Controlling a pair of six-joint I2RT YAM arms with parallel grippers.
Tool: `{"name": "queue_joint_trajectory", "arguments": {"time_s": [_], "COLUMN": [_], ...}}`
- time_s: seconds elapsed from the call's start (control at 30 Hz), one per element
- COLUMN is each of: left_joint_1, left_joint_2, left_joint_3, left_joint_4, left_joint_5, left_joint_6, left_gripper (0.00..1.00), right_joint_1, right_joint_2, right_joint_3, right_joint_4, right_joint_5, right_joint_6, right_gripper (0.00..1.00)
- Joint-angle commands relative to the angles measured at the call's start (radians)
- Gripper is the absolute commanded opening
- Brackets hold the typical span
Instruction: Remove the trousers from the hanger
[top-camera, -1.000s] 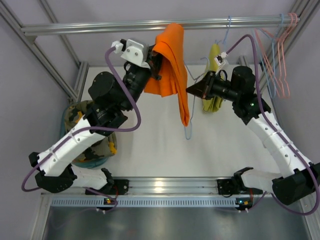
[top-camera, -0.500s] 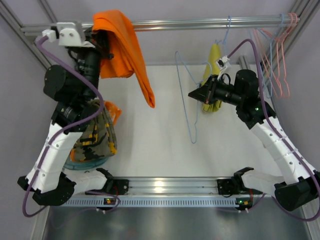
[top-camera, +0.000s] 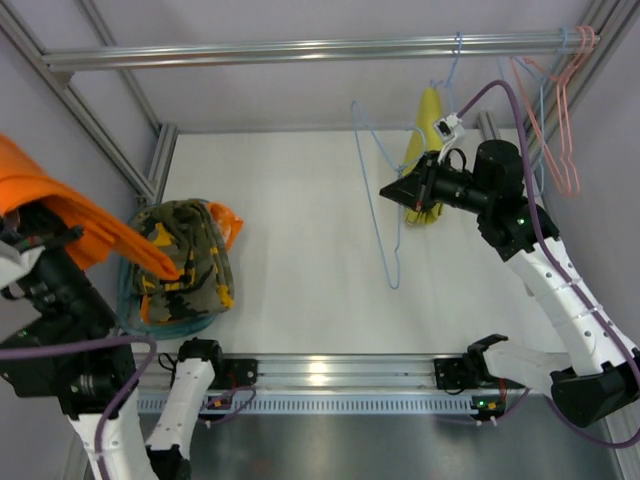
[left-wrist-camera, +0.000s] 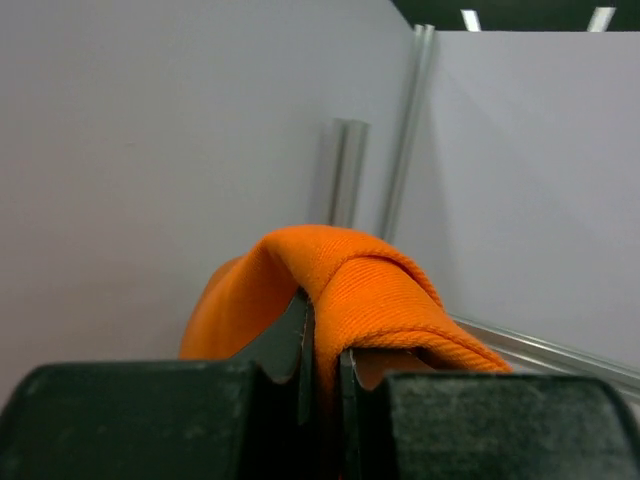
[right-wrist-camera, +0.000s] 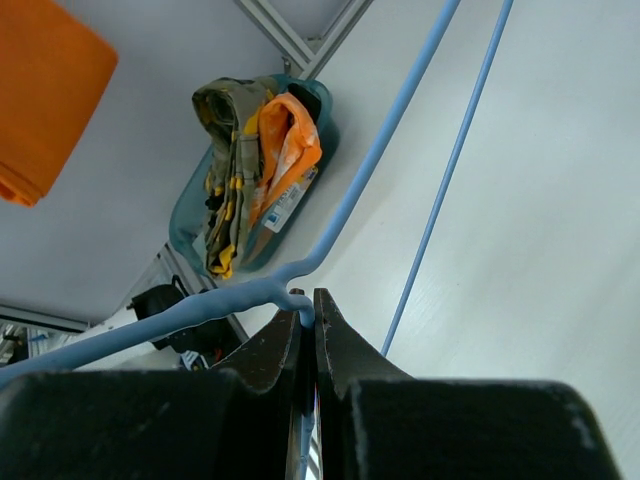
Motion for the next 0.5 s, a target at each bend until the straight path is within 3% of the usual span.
{"name": "queue_joint_trajectory", "arguments": {"time_s": [0.0,0.13,0.47], "left_joint_1": [0.105,0.122,0.119], "left_joint_2": [-0.118,-0.295,-0.442], "left_joint_3": [-0.159,-0.313,-0.564], "left_joint_4": [0.136,0.083,0.023], "left_joint_5": [0.026,-0.014,-0.022], "left_joint_6": [0.110,0.193,0.282], "left_gripper": [0.00,0.00,0.00], "right_joint_1": [0.006,0.006,0.006], "right_joint_2": [-0.029,-0.049,-0.062], "right_joint_3": [0.051,0.051,0.027], "right_joint_4": [0.027,0.008,0.002], "right_joint_5": [-0.017,-0.017,-0.003], "right_joint_6": [-0.025,-0.040,-0.037], "right_gripper": [0.00,0.00,0.00]}}
